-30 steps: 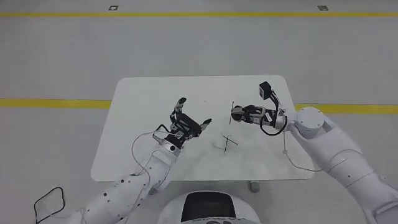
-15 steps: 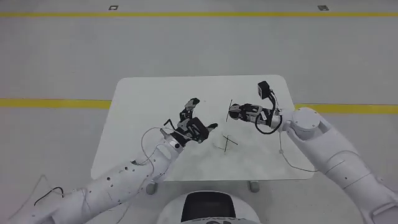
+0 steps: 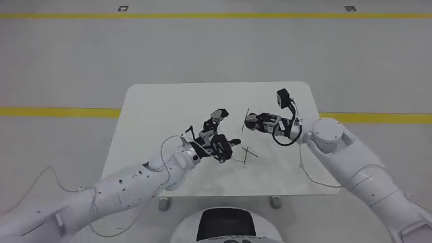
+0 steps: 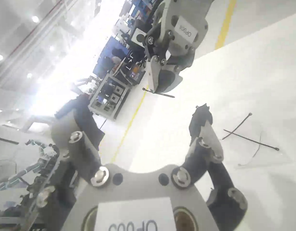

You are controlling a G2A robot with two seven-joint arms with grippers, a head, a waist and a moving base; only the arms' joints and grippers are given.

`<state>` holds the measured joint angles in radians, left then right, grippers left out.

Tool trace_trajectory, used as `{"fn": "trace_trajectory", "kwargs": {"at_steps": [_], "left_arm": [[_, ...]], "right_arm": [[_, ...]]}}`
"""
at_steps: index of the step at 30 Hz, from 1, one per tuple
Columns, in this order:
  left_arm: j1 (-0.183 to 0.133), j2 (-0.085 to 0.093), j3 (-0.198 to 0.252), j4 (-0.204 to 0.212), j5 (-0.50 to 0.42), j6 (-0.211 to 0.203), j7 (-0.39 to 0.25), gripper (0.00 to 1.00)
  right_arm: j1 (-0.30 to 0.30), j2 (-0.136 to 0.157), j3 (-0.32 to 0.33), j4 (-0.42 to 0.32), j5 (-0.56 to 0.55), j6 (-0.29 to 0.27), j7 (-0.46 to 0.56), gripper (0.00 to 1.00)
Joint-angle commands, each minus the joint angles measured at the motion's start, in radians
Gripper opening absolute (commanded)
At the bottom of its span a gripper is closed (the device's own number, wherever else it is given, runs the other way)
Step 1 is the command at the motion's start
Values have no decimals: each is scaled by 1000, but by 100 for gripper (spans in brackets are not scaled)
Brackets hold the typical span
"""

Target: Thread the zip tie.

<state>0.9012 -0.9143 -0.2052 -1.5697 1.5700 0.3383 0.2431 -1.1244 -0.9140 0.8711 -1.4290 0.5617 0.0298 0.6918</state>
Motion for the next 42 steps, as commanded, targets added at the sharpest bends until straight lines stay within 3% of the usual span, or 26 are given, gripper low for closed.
{"fn": "trace_trajectory", "kwargs": {"at_steps": [1,5,14,19,22,27,40,41,42], "left_arm": [[2,-1,-4,1,0,-17,2,100],[-6,-3,-5,1,0,-24,4,100],[-11,-5,0,2,0,-21,7,100],[-60,-8,35,9,0,-34,-73,100],[-59,-12,35,2,0,-9,-88,100],[-59,-12,35,2,0,-9,-88,100],[-65,-20,35,-5,0,-54,-114,100],[-65,-20,35,-6,0,-58,-112,99],[-65,-20,35,-5,0,-61,-112,88]], "right_arm": [[-5,-1,1,-5,-3,-2,-14,0],[-20,-8,6,-31,-9,19,-62,0],[-22,-8,6,-32,-10,18,-65,0],[-40,-15,8,-62,-47,33,-134,0],[-46,-18,12,-71,-59,42,-162,0],[-46,-18,12,-71,-59,42,-162,0],[-93,-30,44,-129,-114,64,-259,0],[-94,-32,44,-128,-116,67,-256,0],[-94,-34,45,-126,-116,67,-254,0]]}}
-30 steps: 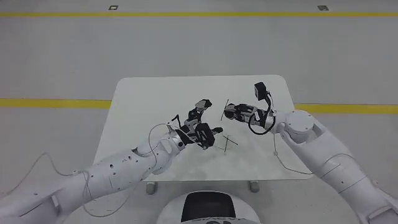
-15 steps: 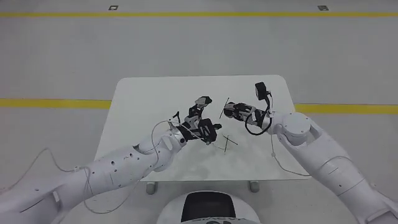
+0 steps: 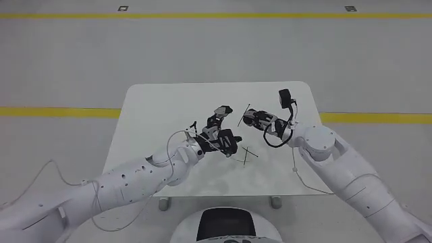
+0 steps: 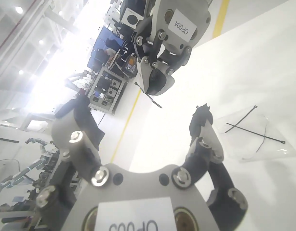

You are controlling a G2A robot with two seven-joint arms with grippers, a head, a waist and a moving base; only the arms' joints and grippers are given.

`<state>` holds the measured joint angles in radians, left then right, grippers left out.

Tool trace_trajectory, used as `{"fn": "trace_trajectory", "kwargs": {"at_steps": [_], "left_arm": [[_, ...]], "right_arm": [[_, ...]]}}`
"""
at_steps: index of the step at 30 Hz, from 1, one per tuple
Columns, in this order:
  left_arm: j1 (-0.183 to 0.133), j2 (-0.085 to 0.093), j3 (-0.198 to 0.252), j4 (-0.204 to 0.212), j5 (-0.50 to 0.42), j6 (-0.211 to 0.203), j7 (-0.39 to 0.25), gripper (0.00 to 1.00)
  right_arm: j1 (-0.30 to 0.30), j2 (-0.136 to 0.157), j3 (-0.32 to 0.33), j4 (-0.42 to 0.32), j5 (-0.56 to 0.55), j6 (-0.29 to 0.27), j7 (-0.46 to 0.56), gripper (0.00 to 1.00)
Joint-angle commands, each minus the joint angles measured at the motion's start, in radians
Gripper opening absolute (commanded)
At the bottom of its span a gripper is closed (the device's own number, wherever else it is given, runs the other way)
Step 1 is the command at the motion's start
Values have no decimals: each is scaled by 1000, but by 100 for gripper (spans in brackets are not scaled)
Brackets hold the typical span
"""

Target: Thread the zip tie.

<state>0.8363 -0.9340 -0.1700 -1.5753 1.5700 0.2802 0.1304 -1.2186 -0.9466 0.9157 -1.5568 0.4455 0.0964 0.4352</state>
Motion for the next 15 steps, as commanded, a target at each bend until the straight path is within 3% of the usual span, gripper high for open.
{"fn": "trace_trajectory", "kwargs": {"at_steps": [1,2,3,7,15], "left_arm": [[-1,0,0,0,0,-6,1,75],[-1,0,0,0,0,-8,0,63],[-2,0,0,1,0,-9,-2,57],[-3,0,0,3,0,-11,-5,42],[-4,-4,0,11,0,-15,-3,35]], "right_arm": [[0,-3,0,4,-1,1,4,0],[2,-5,1,6,-5,3,4,0],[2,-7,0,7,-8,4,3,0],[1,-13,3,6,-24,9,-6,0],[-4,-23,12,7,-39,14,8,0]]}}
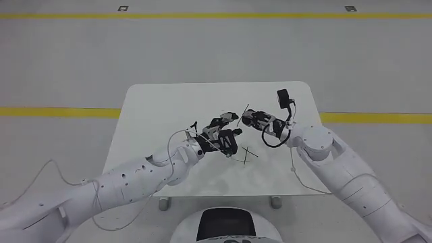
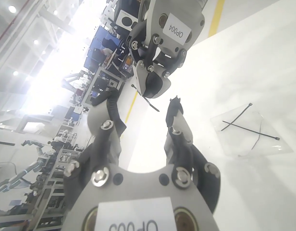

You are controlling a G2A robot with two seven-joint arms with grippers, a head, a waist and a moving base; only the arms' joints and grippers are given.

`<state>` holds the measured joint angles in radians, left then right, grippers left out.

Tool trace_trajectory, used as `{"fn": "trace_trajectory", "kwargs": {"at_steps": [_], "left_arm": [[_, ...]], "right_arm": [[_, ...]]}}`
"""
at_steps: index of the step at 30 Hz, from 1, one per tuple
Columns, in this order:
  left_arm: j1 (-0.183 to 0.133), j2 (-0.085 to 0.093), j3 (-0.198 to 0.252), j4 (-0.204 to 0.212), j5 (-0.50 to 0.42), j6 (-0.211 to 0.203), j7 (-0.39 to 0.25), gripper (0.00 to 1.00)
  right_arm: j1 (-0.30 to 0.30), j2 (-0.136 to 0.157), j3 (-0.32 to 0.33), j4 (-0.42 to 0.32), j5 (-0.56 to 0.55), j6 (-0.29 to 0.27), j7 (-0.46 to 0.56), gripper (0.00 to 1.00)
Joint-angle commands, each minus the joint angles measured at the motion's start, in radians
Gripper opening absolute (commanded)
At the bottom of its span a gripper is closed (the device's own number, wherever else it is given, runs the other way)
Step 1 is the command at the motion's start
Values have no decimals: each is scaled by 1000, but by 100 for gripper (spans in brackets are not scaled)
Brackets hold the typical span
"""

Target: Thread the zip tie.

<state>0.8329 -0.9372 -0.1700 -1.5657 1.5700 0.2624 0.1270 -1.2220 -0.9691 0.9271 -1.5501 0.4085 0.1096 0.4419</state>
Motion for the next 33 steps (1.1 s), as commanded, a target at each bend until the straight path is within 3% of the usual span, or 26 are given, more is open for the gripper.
{"fn": "trace_trajectory", "kwargs": {"at_steps": [1,6,10,17,33], "left_arm": [[-1,-1,0,3,0,6,0,33],[-3,-4,0,9,0,16,-1,26],[-5,-5,0,15,0,13,-4,29],[-8,-8,0,21,0,1,-6,14],[-12,-20,0,40,0,-28,-9,14]], "right_arm": [[-1,-2,2,1,-4,2,5,0],[-3,-7,9,4,-12,8,15,0],[-5,-11,15,5,-23,12,25,0],[-8,-18,23,4,-39,11,46,0],[-11,-35,41,14,-59,8,65,0]]}}
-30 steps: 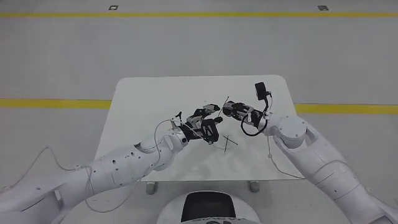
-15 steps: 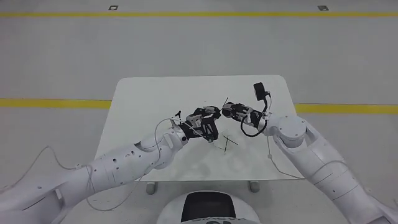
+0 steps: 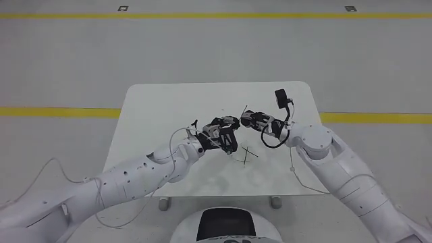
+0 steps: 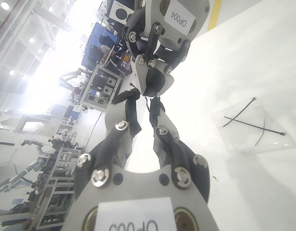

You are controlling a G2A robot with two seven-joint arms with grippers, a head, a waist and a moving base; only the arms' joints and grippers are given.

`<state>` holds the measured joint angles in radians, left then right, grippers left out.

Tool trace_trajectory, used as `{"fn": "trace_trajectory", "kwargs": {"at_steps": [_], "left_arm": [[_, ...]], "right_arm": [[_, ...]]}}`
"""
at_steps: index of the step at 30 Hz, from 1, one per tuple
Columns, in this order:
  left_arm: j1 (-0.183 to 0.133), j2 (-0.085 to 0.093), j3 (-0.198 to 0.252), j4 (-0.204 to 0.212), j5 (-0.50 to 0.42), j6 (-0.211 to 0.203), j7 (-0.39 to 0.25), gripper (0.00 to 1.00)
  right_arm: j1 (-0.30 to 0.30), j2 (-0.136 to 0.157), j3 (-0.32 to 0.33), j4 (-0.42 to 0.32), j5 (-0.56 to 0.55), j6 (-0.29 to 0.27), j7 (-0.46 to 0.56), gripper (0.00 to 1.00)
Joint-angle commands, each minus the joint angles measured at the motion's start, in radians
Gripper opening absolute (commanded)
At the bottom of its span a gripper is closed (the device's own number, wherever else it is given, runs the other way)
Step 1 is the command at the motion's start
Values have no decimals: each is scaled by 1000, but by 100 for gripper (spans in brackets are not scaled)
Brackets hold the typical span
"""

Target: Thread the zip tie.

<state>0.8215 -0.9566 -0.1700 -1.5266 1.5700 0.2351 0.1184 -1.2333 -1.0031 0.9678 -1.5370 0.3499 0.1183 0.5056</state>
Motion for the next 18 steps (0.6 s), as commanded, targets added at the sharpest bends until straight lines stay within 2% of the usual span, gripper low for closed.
{"fn": "trace_trajectory", "kwargs": {"at_steps": [1,18], "left_arm": [[-1,-1,0,2,0,-2,-1,13],[-3,-13,0,13,0,-21,8,11]], "right_arm": [[0,-2,1,1,-1,-1,2,0],[0,-19,16,20,-12,6,24,0]]}}
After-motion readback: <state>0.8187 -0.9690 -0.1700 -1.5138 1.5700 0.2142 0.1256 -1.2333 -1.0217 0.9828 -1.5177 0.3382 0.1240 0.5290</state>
